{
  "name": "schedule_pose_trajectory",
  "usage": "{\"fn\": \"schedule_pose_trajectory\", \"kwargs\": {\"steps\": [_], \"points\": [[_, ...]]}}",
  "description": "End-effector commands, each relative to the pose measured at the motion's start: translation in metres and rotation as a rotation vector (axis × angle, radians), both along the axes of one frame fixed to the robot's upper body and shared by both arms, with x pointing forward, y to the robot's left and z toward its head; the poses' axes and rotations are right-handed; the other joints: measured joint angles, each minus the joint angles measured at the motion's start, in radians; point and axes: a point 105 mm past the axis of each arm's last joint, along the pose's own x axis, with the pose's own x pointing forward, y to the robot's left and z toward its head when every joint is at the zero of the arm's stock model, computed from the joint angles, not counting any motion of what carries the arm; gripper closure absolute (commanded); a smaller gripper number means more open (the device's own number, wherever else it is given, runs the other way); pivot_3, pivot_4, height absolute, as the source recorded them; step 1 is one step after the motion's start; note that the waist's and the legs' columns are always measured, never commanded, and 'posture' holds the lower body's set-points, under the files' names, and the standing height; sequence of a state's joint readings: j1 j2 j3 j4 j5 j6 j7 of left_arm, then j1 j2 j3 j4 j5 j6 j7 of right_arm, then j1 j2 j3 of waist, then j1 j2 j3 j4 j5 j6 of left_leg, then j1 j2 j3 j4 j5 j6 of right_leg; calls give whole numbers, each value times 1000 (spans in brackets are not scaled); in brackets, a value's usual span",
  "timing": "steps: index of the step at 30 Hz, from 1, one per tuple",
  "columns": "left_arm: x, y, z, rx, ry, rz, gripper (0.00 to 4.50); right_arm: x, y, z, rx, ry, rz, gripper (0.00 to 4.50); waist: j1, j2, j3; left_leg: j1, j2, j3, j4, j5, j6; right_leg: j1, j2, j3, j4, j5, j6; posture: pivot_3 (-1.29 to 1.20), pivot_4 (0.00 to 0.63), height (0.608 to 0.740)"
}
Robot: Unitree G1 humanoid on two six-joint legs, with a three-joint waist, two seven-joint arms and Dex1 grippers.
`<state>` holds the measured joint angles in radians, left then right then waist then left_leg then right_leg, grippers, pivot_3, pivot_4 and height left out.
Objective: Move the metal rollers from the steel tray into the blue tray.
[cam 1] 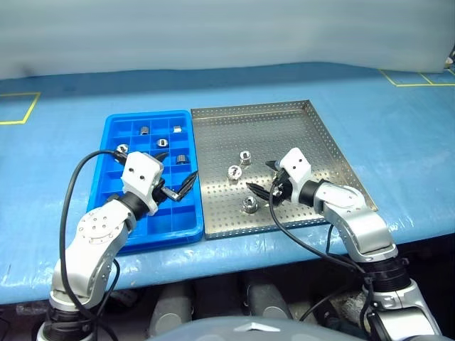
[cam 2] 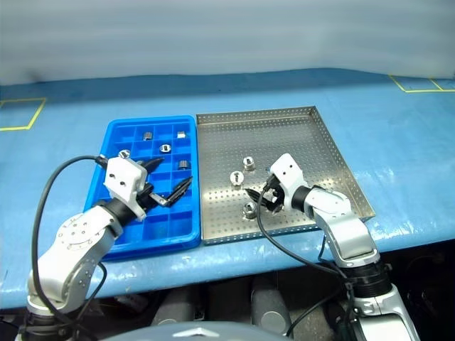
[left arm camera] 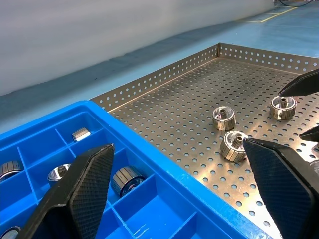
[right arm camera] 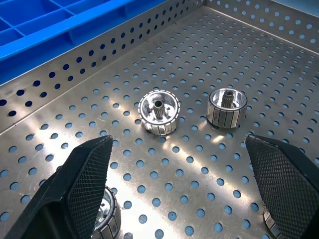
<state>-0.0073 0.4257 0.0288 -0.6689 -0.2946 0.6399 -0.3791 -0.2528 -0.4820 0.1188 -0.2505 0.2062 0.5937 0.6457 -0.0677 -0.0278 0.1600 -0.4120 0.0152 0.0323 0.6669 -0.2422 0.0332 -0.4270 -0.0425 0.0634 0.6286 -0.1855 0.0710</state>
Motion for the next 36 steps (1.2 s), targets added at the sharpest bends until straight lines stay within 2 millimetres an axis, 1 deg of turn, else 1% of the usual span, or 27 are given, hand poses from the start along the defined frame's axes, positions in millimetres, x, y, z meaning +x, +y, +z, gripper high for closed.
{"fn": "schedule_pose_trajectory", "kwargs": {"steps": [1,12,31,33,36], "points": [[-2,-3,11,2,-55,-18,0,3,-1,13,0,-51,0,18,0,0,0,0,0,0,0,0,0,0,0,0,0,0,0,-89,150,740],[-3,-4,13,3,-65,-23,0,4,0,13,-7,-53,3,18,0,0,0,0,0,0,0,0,0,0,0,0,0,0,0,-90,150,740],[0,-1,12,10,-55,-16,0,-1,1,12,-5,-54,6,18,-1,0,0,0,0,0,0,0,0,0,0,0,0,0,0,-104,150,740],[1,-5,13,-3,-54,-31,0,-2,2,12,-4,-53,6,18,-1,0,0,0,0,0,0,0,0,0,0,0,0,0,0,-108,150,740],[4,-16,18,-53,-60,-84,0,-3,3,12,-1,-57,2,18,0,0,0,0,0,0,0,0,0,0,0,0,0,0,0,-113,150,740]]}}
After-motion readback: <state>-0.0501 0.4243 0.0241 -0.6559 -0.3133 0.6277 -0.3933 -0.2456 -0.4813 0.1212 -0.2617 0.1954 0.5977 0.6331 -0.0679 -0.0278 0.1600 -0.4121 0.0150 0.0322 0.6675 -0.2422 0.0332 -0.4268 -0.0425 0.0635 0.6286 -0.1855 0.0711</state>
